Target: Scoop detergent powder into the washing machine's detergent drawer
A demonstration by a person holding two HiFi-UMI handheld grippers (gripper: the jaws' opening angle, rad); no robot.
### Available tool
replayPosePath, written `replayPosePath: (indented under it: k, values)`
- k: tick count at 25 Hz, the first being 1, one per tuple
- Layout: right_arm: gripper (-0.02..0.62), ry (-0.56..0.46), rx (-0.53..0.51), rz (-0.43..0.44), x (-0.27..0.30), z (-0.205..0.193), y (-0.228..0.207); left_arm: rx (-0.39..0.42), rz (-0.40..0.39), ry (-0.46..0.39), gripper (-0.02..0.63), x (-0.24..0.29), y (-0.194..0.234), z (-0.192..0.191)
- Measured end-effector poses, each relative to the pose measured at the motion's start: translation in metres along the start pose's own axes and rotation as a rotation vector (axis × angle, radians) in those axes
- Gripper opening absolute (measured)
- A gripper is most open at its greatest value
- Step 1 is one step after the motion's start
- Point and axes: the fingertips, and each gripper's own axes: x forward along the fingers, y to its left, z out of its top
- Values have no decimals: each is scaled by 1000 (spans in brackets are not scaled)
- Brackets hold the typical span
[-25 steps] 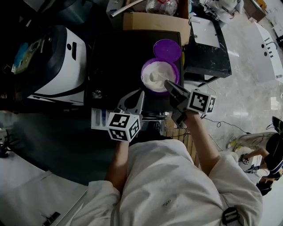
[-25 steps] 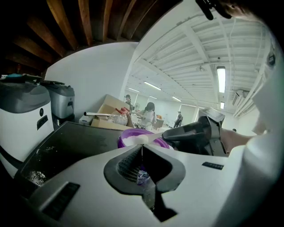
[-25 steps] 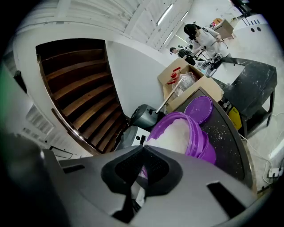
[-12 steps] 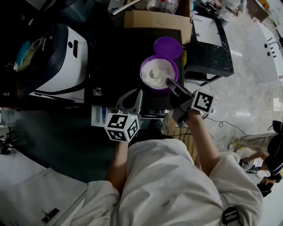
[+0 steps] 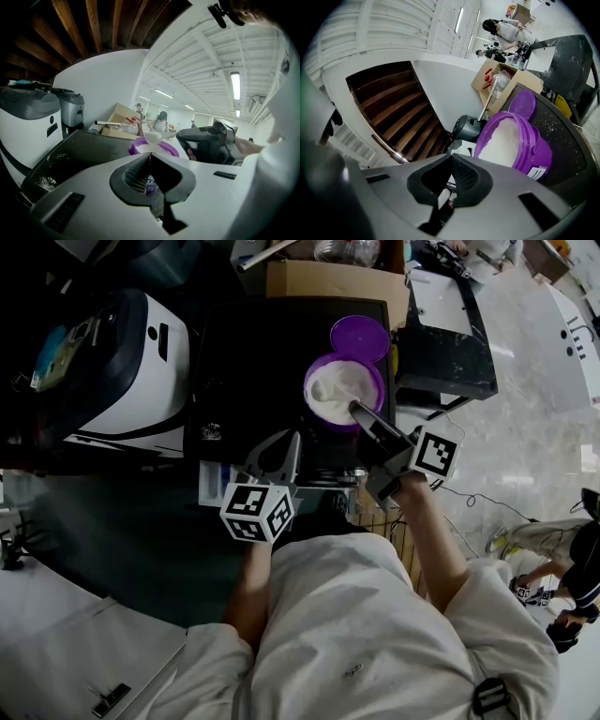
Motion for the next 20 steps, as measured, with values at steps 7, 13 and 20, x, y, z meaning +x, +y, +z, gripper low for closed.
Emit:
replayPosePath:
  k: [7,13,20]
  values:
    - [5,-1,9,30,16,-24,20,6,-2,-14,20,-25,21,6]
    - [5,5,6,74,38,-52,43,-3,15,-9,20,-56,53,2]
    - [5,24,5,108,58,-94,67,-17,32,-24,20,-95,87,0]
